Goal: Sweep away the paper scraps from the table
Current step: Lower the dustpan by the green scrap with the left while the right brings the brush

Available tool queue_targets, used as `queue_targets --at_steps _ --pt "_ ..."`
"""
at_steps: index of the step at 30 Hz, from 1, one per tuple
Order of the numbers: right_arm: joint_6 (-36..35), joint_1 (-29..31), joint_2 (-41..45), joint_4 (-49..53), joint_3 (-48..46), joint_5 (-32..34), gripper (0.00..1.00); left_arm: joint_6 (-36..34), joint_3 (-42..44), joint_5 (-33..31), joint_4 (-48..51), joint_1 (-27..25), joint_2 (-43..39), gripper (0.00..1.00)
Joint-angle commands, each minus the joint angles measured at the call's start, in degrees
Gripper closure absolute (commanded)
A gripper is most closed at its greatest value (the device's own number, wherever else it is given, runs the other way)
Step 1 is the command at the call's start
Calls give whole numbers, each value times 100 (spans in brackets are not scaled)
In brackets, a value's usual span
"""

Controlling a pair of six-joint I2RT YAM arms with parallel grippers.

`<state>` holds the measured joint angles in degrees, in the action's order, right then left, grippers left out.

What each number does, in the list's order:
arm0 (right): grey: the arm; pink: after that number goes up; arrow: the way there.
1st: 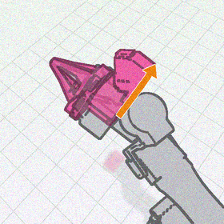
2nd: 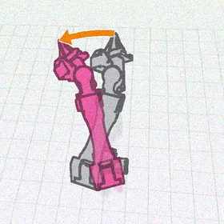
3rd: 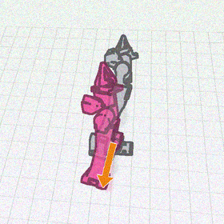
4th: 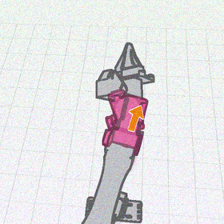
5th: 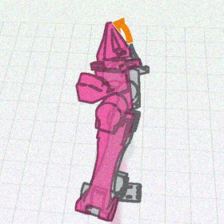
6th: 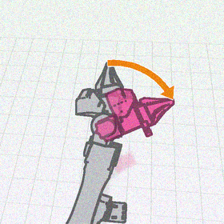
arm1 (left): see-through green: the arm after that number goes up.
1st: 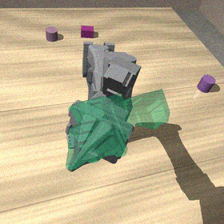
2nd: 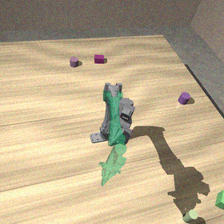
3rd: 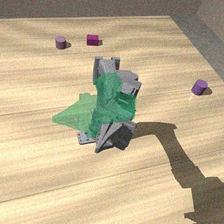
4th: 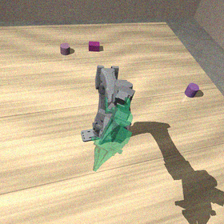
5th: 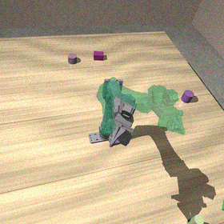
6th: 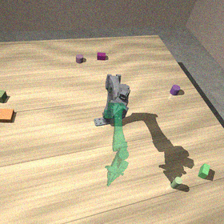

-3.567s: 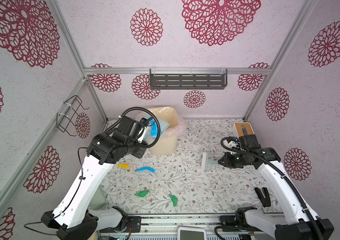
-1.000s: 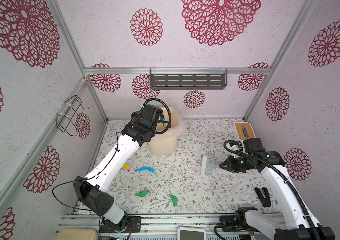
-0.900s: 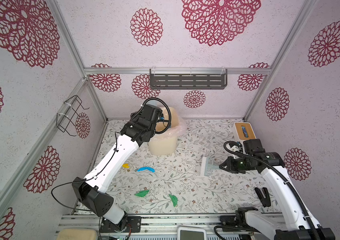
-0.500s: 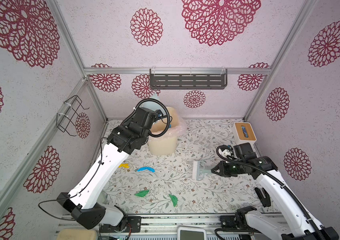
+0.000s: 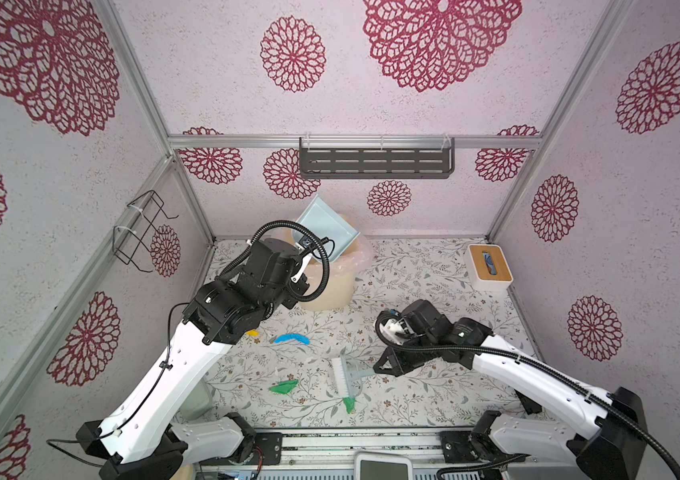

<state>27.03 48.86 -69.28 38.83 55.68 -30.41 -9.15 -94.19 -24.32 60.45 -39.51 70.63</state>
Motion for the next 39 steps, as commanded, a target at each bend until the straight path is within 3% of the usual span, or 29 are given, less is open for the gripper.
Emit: queue_targets --at_steps 1,8,16,30,39 --pt "-102 342 -325 -22 363 49 100 375 140 304 2 -50 -134 100" --pt "-284 590 -877 239 611 416 100 548 374 392 60 -48 -285 100" --pt "-599 542 -931 1080 687 1090 100 565 405 494 194 -48 -265 100" --pt "-1102 -751 -534 2196 892 2108 100 989 817 1310 431 -257 -347 100" --pt "-1323 -1333 -362 2435 1096 2073 100 1472 1204 1721 652 -667 -333 100"
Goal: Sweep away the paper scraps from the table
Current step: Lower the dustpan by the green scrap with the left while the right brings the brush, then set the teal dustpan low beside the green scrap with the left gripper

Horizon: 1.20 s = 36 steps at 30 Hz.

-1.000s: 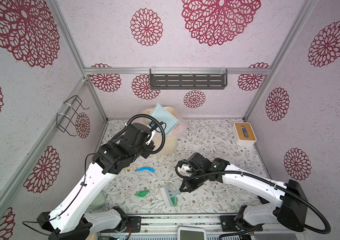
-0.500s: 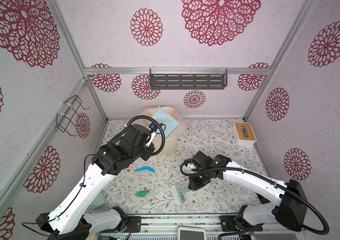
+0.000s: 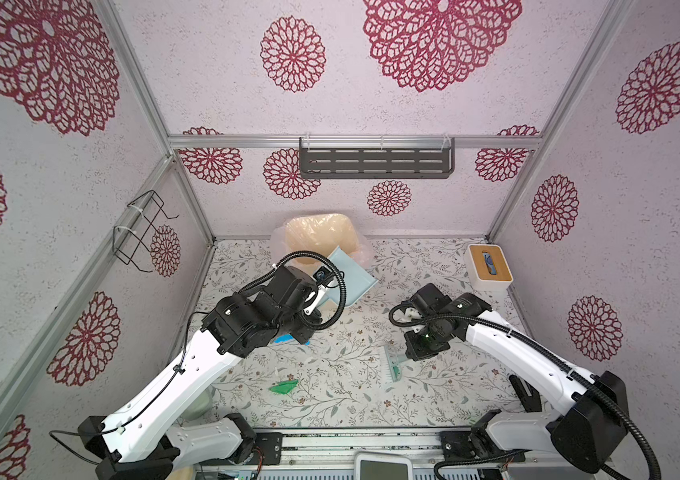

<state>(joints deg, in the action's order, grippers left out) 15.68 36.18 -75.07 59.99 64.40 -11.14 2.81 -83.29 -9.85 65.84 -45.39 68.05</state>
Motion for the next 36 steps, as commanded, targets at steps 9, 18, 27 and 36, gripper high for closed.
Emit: queue_targets --at_steps 9,18,27,36 --pt "-218 -197 509 763 691 -31 100 1076 859 806 -73 -357 -82 100" --pt "-403 -513 656 1272 803 520 100 1839 1802 1298 -236 -760 -29 100" --pt "-479 -543 501 1446 1006 762 100 2155 1855 1757 -26 -1160 623 100" --pt "-461 -541 270 1188 1086 544 100 2618 2203 1689 -110 -1513 657 100"
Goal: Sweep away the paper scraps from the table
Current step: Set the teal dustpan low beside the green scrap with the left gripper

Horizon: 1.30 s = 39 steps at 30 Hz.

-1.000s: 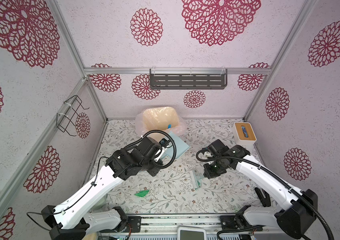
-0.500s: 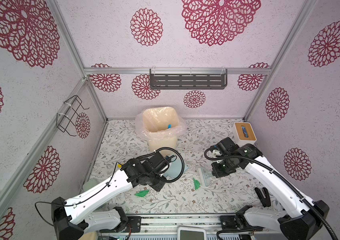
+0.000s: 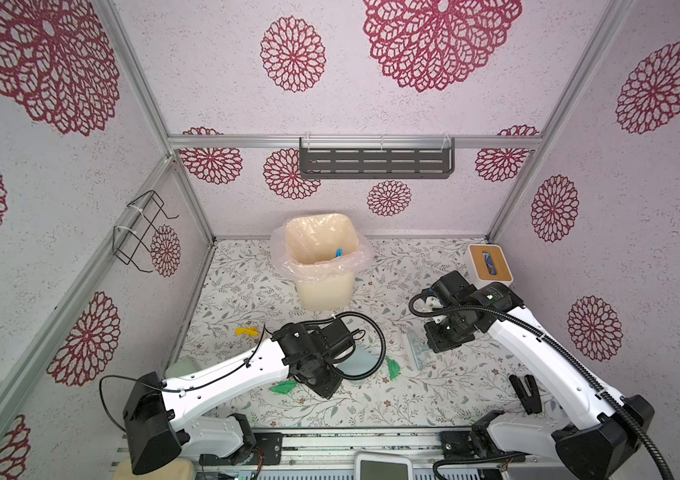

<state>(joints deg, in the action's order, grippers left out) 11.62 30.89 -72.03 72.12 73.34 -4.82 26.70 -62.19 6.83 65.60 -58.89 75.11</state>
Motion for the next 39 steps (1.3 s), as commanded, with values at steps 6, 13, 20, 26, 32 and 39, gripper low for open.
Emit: queue_targets --at_steps 6,13,20,26,32,39 --pt "-110 10 -246 -62 330 -179 100 443 317 -49 -467 -417 201 100" --pt "-300 12 -600 316 862 111 100 216 162 -160 -630 -608 860 100" --pt "-179 114 -794 386 901 469 100 -182 -149 -355 -479 -719 1345 100" --pt "52 376 -916 331 911 827 100 -444 -205 -354 -630 -798 1476 100" --pt "229 700 -1183 281 912 1272 100 -658 -166 -315 -592 -823 1559 100" --pt "402 821 -1311 93 820 1407 100 -841 -185 -327 -662 -817 1642 100"
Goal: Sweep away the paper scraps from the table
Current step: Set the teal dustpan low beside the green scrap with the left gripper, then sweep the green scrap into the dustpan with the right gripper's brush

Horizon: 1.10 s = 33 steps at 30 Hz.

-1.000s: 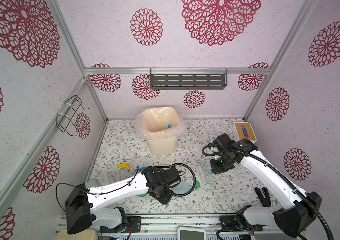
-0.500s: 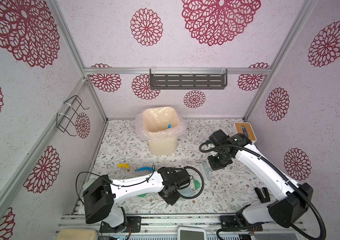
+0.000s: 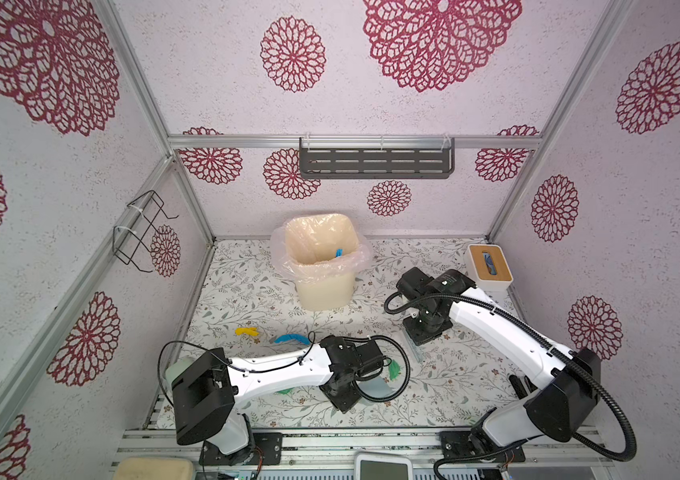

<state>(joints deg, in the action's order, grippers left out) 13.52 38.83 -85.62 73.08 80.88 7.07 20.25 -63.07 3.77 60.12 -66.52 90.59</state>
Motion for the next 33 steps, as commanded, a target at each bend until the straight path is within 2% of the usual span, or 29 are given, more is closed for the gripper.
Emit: queue_targets --at_steps 1,14,23,28,33 --pt "236 41 31 -21 58 208 100 -214 -109 -19 -109 -56 136 100" --pt "353 203 -99 -145 -1 25 100 -364 -48 -14 -270 33 248 100" --pt "622 514 -4 -308 -373 -185 100 -390 -21 20 -279 52 324 100" --pt "792 751 54 -481 -429 -540 100 -416 -13 46 -276 67 329 100" --pt "919 1080 60 -680 -355 -1193 100 -421 -4 55 -280 76 346 100"
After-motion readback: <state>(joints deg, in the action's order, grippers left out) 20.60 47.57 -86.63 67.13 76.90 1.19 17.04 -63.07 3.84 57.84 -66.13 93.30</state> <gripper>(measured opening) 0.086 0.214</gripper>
